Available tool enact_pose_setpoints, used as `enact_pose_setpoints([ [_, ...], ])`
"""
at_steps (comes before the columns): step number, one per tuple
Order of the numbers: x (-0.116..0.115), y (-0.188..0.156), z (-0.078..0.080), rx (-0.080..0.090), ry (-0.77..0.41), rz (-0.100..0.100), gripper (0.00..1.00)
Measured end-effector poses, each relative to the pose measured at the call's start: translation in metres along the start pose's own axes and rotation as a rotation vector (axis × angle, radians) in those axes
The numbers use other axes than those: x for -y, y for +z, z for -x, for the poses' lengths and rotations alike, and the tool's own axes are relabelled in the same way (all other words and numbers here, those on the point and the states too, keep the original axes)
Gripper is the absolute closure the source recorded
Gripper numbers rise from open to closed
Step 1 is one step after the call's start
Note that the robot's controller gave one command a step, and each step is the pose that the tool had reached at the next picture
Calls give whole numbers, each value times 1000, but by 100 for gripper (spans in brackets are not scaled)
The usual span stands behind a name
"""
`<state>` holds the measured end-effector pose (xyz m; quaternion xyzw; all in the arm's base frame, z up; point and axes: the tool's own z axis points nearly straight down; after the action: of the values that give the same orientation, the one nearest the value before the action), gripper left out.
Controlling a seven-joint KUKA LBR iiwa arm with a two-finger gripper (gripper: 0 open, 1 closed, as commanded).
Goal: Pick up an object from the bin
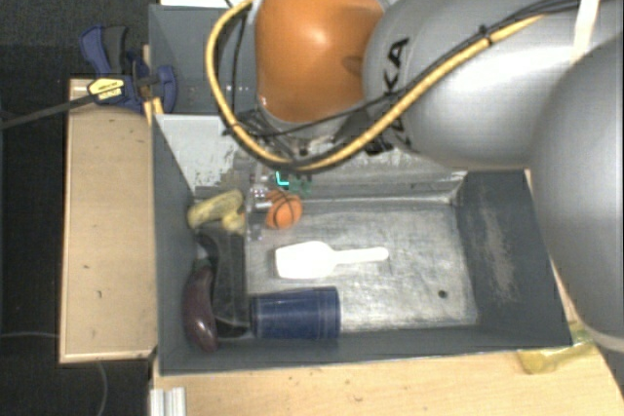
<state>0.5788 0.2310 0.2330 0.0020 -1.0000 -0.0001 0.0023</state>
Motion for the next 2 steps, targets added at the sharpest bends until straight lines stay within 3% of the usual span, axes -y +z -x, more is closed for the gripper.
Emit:
enact_pose_setpoints([
  [1, 1, -5, 2, 8, 6, 2, 0],
  [2, -6, 47, 0, 10, -135, 1, 0],
])
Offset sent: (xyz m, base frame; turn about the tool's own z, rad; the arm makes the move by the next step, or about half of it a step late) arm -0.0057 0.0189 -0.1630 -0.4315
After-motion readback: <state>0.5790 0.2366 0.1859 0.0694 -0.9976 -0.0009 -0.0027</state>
